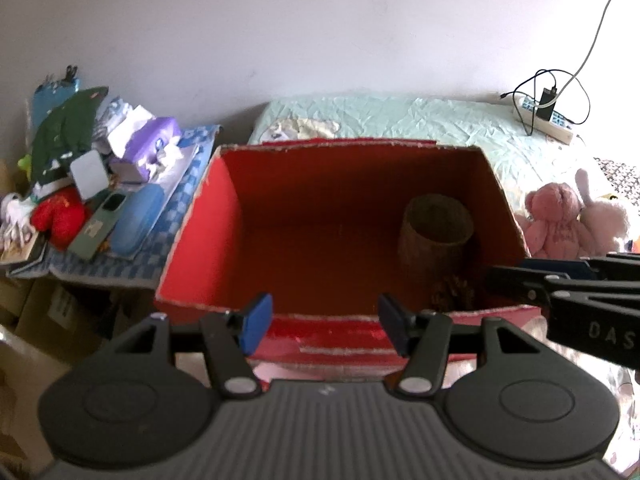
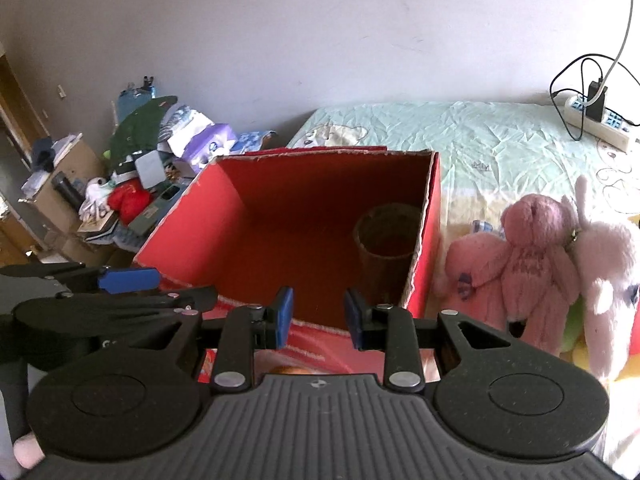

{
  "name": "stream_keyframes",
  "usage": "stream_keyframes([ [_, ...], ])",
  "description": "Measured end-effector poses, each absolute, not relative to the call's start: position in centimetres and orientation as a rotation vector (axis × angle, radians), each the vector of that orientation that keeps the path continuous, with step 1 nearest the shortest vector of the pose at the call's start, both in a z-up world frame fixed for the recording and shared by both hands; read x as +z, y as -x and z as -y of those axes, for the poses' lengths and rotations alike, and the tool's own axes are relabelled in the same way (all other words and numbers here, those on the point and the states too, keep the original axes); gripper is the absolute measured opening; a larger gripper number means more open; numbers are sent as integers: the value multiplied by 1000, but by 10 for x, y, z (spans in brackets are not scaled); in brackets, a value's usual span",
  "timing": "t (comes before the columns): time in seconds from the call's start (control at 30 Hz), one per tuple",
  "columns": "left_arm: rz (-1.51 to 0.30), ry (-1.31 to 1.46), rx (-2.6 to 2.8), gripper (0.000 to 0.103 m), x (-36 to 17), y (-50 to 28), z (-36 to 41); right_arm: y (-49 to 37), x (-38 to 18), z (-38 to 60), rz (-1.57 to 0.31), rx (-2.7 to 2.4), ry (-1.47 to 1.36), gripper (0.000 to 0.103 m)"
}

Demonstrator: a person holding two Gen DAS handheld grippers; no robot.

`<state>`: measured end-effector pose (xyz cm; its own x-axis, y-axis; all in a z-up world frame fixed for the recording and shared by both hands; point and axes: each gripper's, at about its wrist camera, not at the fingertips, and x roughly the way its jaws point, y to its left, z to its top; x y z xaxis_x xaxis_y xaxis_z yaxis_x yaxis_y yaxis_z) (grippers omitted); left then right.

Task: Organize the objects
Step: 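Withdraw the right gripper from the box toward the wooden gourd, then grasp the wooden gourd figure at its neck with the right gripper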

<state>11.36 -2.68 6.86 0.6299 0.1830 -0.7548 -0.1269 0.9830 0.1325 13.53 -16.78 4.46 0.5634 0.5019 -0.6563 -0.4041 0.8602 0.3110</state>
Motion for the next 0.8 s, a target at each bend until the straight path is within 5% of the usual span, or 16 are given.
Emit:
stream_keyframes([
  [0.33, -870, -43, 259, 60, 64, -84, 38, -110, 39, 188, -777, 604, -142, 30],
  [0.8, -954, 20, 155, 52, 34, -55, 28, -106, -5, 196, -953, 618, -307, 31],
])
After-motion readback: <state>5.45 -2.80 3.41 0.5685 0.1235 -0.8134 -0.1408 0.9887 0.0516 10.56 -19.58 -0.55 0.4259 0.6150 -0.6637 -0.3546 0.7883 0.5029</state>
